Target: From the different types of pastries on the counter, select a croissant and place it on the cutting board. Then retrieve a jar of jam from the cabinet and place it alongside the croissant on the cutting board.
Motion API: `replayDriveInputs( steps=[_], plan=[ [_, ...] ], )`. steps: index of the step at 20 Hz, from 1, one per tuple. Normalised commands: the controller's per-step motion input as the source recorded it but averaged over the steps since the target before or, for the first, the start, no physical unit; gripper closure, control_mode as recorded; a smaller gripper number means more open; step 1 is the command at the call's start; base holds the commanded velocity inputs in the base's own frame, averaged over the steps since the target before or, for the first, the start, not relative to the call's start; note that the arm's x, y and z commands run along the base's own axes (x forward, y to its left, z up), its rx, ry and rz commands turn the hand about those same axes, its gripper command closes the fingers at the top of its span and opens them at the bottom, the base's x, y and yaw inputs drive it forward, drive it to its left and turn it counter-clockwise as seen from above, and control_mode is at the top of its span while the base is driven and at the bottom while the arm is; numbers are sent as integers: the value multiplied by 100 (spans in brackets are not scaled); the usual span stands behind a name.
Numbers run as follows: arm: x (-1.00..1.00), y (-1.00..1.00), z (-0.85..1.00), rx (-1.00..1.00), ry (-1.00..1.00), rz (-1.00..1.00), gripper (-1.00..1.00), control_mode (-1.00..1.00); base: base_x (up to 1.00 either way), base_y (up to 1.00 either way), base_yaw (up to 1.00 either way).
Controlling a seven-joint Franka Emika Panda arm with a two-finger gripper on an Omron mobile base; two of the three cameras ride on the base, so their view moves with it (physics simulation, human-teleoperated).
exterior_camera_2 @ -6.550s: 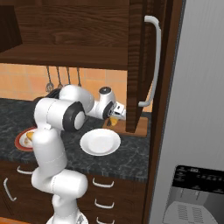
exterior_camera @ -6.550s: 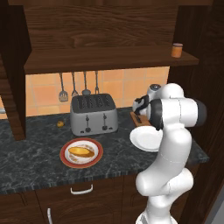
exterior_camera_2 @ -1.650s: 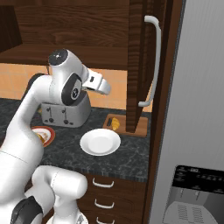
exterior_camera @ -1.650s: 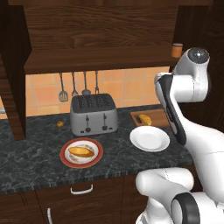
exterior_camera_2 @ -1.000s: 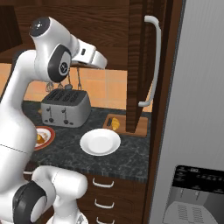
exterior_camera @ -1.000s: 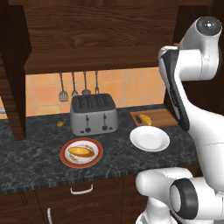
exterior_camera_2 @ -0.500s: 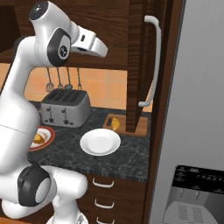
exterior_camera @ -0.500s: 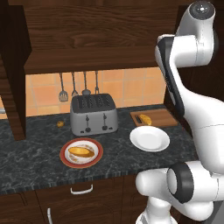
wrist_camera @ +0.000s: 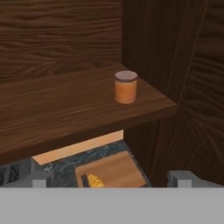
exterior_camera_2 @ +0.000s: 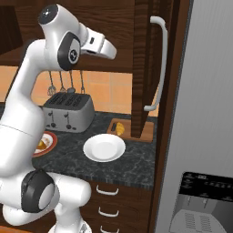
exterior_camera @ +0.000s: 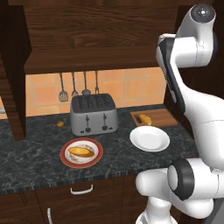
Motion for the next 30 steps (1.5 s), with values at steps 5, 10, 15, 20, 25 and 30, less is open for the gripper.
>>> replayDriveInputs(
  steps=[5,10,15,20,25,30],
  plan=[
    [39,-5,-9,0,-3,0,-100,-100,0,0,0],
    [47,-17,0,0,-4,0,-100,-100,0,0,0],
    [18,-15,0,4,-2,-4,-100,-100,0,0,0],
    [11,-23,0,5,0,-6,-100,-100,0,0,0],
    [22,-23,0,0,0,-6,-100,-100,0,0,0],
    [22,-7,-11,0,0,-3,-100,-100,0,0,0]
  ],
)
